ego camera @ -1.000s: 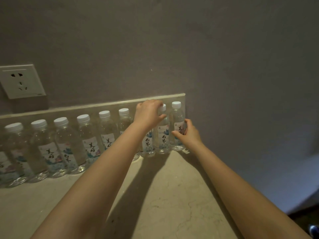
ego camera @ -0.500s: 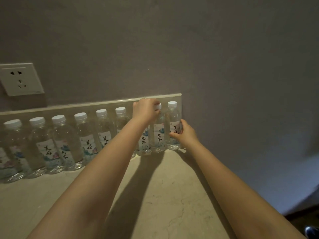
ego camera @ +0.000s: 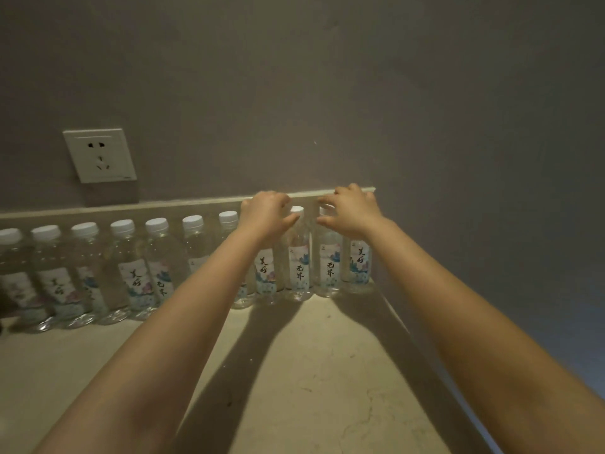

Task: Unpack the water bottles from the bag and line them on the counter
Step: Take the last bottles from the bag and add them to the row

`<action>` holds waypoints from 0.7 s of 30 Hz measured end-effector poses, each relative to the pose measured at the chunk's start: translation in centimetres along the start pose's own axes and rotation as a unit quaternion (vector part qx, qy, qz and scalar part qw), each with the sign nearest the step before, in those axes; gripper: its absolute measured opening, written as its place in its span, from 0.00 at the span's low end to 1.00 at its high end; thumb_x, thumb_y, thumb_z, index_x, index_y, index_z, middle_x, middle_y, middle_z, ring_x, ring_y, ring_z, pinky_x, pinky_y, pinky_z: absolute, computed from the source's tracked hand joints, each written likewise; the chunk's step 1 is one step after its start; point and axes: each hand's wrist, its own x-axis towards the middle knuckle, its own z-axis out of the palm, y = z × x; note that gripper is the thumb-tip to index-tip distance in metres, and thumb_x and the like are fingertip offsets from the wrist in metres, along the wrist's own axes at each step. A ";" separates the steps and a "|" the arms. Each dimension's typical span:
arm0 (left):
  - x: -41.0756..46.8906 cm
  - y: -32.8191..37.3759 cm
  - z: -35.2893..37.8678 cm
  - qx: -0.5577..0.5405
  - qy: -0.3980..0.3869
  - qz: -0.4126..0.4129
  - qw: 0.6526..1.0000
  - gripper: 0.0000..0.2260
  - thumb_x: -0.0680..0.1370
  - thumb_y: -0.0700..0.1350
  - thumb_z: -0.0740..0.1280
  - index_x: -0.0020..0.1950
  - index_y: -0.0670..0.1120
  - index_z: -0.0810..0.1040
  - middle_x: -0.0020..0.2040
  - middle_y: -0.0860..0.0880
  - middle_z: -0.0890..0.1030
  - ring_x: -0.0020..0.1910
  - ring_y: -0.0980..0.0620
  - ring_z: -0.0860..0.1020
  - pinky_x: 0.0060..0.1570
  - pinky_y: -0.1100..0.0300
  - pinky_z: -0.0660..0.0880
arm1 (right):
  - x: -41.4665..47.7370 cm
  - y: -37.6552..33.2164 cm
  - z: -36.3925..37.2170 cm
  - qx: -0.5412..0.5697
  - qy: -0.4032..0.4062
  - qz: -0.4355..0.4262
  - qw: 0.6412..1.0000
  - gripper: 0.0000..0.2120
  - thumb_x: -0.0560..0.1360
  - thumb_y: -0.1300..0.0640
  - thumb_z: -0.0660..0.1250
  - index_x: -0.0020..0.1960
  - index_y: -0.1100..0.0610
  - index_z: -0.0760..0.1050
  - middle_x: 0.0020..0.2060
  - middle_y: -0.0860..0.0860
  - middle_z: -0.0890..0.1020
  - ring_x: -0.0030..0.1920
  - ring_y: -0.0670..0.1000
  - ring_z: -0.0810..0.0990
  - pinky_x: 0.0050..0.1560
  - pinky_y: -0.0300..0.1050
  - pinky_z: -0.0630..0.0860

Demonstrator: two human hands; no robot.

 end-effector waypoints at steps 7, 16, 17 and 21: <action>0.7 0.0 -0.1 -0.027 -0.080 0.007 0.996 0.11 0.75 0.57 0.66 0.47 0.51 0.75 0.44 0.51 0.81 0.44 0.50 0.76 0.43 0.55 0.68 | 0.8 -0.2 -0.1 -0.009 -0.018 -0.004 1.000 0.18 0.75 0.43 0.65 0.63 0.46 0.73 0.60 0.49 0.79 0.64 0.55 0.69 0.61 0.55 0.63; 0.7 0.2 0.5 0.017 -0.058 0.025 0.998 0.11 0.77 0.54 0.64 0.53 0.49 0.77 0.47 0.52 0.79 0.53 0.48 0.74 0.51 0.51 0.65 | 0.6 -0.3 0.1 -0.007 -0.008 -0.004 1.000 0.18 0.75 0.43 0.64 0.64 0.47 0.71 0.59 0.50 0.79 0.64 0.55 0.70 0.59 0.54 0.65; 0.7 0.2 0.5 0.021 -0.056 0.023 0.998 0.12 0.78 0.54 0.63 0.57 0.49 0.77 0.50 0.52 0.80 0.55 0.47 0.74 0.53 0.50 0.66 | 0.4 -0.3 0.2 -0.008 -0.007 -0.003 1.000 0.19 0.76 0.43 0.64 0.65 0.47 0.70 0.60 0.50 0.79 0.64 0.55 0.69 0.60 0.54 0.65; 0.2 0.0 0.5 0.014 -0.048 0.021 0.998 0.16 0.78 0.56 0.63 0.60 0.49 0.76 0.54 0.51 0.80 0.58 0.47 0.74 0.54 0.50 0.66 | -0.4 -0.7 0.2 0.003 0.011 0.014 1.000 0.25 0.76 0.42 0.63 0.70 0.48 0.65 0.64 0.50 0.76 0.66 0.55 0.68 0.63 0.55 0.64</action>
